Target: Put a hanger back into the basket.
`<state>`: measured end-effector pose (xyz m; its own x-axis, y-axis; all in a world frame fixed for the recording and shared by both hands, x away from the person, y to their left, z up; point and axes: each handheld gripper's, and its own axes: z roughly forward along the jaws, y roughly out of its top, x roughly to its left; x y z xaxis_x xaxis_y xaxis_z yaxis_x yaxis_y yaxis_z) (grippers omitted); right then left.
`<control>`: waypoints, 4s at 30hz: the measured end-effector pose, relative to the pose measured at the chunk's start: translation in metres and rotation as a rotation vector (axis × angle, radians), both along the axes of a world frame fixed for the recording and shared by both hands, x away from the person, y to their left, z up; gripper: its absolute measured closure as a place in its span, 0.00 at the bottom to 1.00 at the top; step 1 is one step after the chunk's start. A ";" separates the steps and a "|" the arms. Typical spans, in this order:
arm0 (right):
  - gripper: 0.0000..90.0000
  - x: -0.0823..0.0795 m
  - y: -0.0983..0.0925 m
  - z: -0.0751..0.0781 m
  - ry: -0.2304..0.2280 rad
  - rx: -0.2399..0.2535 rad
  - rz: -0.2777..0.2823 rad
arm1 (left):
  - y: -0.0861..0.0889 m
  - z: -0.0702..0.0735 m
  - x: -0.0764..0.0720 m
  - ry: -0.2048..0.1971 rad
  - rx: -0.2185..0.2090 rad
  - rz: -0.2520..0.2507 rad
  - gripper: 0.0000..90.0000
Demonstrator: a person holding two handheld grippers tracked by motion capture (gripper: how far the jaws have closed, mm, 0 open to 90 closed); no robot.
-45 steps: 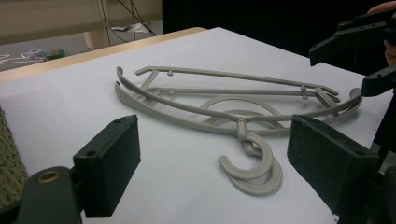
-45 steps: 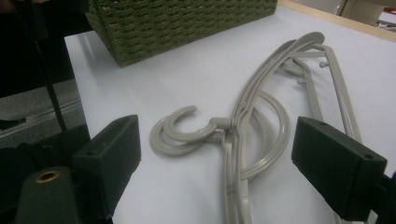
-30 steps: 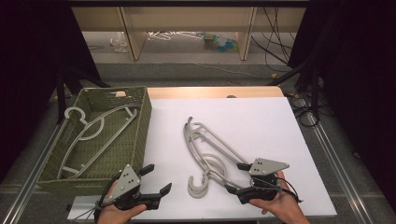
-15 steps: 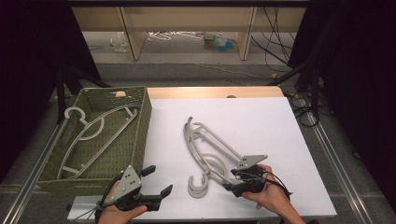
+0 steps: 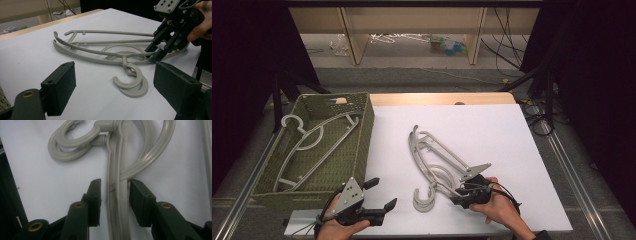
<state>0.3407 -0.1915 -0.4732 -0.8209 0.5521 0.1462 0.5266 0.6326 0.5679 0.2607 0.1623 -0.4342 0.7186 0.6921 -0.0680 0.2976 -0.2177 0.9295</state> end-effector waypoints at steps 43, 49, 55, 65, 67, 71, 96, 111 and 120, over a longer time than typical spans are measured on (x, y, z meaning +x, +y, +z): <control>0.91 -0.011 -0.012 0.037 -0.155 0.064 0.128 | 0.002 -0.004 0.002 -0.009 0.051 -0.005 0.24; 0.91 -0.017 -0.007 0.036 -0.143 0.054 0.199 | 0.001 -0.005 0.002 -0.013 0.077 -0.014 0.26; 0.91 -0.022 -0.006 0.038 -0.131 0.069 0.238 | -0.003 -0.006 0.004 -0.032 0.103 -0.033 0.30; 0.91 -0.030 0.001 0.040 -0.111 0.086 0.308 | -0.019 -0.013 0.015 -0.078 0.222 -0.106 0.38; 0.91 -0.031 0.003 0.040 -0.110 0.085 0.327 | -0.022 -0.016 0.016 -0.071 0.255 -0.120 0.38; 0.91 -0.034 0.006 0.041 -0.108 0.090 0.353 | -0.026 -0.018 0.017 -0.083 0.284 -0.158 0.40; 0.91 -0.039 0.011 0.045 -0.104 0.111 0.402 | -0.049 -0.023 0.034 -0.134 0.450 -0.356 0.61; 0.90 -0.037 0.007 0.045 -0.102 0.112 0.407 | -0.059 -0.015 0.029 -0.228 0.596 -0.488 0.77; 0.85 -0.033 0.002 0.047 -0.127 0.112 0.370 | -0.060 -0.009 0.025 -0.288 0.616 -0.508 0.81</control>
<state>0.3076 -0.1896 -0.4258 -0.9766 0.2020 0.0732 0.1958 0.6966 0.6902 0.2861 0.1023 -0.4429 0.8836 0.1336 0.4487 -0.2037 -0.7533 0.6253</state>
